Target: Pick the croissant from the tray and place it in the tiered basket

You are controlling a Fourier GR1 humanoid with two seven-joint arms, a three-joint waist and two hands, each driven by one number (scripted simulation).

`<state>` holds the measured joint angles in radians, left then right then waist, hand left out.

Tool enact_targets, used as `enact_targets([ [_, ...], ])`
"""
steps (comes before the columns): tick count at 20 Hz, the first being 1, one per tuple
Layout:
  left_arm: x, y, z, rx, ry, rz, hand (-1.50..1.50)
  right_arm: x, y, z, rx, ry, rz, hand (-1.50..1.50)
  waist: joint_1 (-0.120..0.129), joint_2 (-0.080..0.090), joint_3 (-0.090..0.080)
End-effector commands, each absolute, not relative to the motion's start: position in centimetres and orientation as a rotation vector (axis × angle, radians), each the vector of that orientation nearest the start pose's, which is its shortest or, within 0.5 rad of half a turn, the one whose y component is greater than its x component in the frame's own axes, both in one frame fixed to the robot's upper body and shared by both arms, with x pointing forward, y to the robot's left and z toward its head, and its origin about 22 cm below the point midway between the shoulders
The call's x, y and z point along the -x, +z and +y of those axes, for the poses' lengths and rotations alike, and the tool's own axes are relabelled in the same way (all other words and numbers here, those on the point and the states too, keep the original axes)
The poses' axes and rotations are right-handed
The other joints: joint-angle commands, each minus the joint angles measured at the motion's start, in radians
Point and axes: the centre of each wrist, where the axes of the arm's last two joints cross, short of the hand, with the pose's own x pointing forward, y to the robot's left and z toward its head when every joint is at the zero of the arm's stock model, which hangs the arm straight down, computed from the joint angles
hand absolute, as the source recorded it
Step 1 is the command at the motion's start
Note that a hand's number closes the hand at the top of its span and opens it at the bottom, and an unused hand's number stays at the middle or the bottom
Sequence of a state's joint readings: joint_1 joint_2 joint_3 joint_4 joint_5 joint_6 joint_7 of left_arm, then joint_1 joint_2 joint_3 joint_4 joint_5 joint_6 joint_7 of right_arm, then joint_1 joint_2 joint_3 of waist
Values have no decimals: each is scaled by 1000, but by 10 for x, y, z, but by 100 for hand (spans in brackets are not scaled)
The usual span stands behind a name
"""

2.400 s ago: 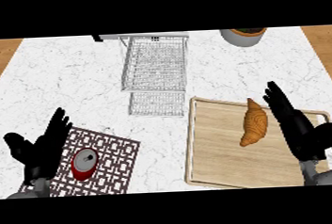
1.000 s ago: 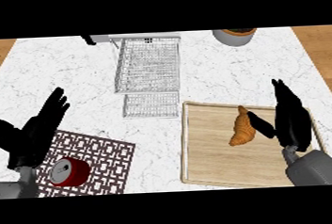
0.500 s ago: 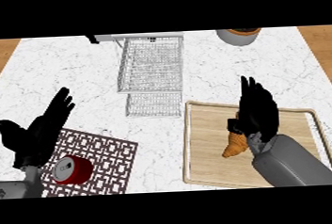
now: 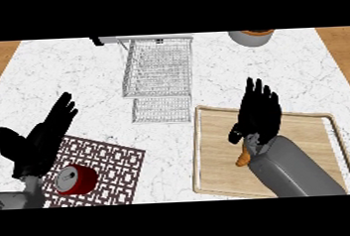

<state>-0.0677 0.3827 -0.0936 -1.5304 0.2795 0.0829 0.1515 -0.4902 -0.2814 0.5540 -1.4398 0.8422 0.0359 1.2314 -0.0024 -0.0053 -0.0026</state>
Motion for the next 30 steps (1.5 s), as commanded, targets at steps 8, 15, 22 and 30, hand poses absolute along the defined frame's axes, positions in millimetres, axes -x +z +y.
enact_targets([
  [8,-255,25,298,-104,-72,-1422,0,-284,31,-144,1340,677,-564,-150,-6,3,2],
  [15,-263,50,296,-69,-97,-1418,0,-298,39,-163,1392,679,-551,-150,1,4,3],
  [22,-251,29,294,-78,-86,-1423,0,-279,25,-169,1193,751,-470,150,-1,3,2],
  [30,-256,39,296,-72,-85,-1424,0,-295,15,-159,1304,886,-450,150,5,5,2],
])
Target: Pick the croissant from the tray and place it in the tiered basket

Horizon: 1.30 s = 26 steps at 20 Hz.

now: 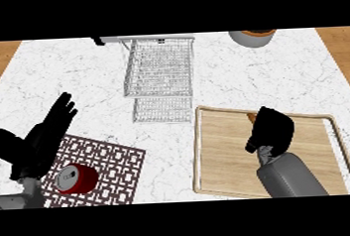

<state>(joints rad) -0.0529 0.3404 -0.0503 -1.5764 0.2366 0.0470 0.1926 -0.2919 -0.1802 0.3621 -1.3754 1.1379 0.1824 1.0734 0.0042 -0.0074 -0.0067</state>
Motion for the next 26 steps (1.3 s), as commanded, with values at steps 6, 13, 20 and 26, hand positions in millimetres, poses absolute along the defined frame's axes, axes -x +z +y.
enact_targets([
  [6,-257,34,287,-69,-89,-1431,0,-313,38,-263,1062,1267,-852,150,11,23,11],
  [13,-257,34,285,-55,-105,-1435,0,-330,64,-334,1089,1269,-1323,150,16,20,12],
  [20,-255,25,284,-66,-97,-1410,0,-355,120,-318,842,838,-1863,150,-2,7,9],
  [26,-257,38,283,-76,-96,-1422,0,-353,155,-313,649,887,-1917,150,-4,5,7],
])
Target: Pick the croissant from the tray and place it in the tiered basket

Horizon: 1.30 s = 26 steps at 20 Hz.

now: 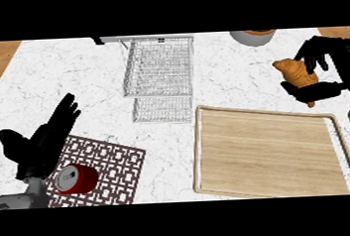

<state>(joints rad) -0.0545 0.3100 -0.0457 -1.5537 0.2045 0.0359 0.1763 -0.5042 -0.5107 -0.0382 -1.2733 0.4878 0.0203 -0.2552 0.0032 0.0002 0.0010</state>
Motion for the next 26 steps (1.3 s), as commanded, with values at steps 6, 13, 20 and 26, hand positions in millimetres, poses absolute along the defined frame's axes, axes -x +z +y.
enact_targets([
  [6,-264,44,295,-76,-99,-1424,0,-353,203,-255,579,927,-1921,150,1,-3,-2],
  [13,-270,44,297,-69,-96,-1419,0,-362,229,-177,538,947,-1930,150,4,0,-2],
  [20,-267,30,275,-78,-105,-1416,0,-368,234,-91,507,949,-1893,150,7,0,-1],
  [26,-266,46,297,-56,-103,-1418,0,-383,212,-70,517,958,-1814,150,9,1,-1],
])
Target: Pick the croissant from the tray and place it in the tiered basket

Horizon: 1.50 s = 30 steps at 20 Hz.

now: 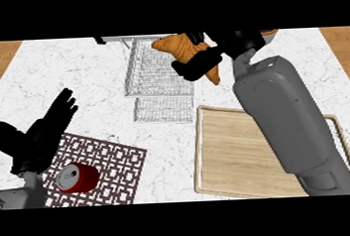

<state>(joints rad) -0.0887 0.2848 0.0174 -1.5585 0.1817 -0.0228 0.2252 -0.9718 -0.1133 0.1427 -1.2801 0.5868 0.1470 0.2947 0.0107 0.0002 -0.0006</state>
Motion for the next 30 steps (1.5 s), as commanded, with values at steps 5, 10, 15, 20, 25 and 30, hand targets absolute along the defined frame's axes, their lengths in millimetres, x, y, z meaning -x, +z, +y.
enact_targets([
  [5,-250,32,297,-59,-95,-1437,0,-385,202,-52,512,942,-1776,150,1,0,0],
  [10,-262,37,295,-74,-92,-1424,0,-402,192,-39,592,974,-1773,150,7,3,0],
  [15,-266,40,287,-59,-100,-1417,0,-411,176,-33,641,950,-1782,150,10,3,0],
  [20,-281,54,291,-50,-101,-1444,0,-418,157,-28,693,901,-1834,150,18,7,0],
  [25,-266,42,283,-21,-128,-1423,0,-416,129,-33,609,732,-1907,-150,36,9,0],
  [30,-267,44,266,-47,-128,-1424,0,-423,150,-16,654,779,-1904,-150,36,7,0],
])
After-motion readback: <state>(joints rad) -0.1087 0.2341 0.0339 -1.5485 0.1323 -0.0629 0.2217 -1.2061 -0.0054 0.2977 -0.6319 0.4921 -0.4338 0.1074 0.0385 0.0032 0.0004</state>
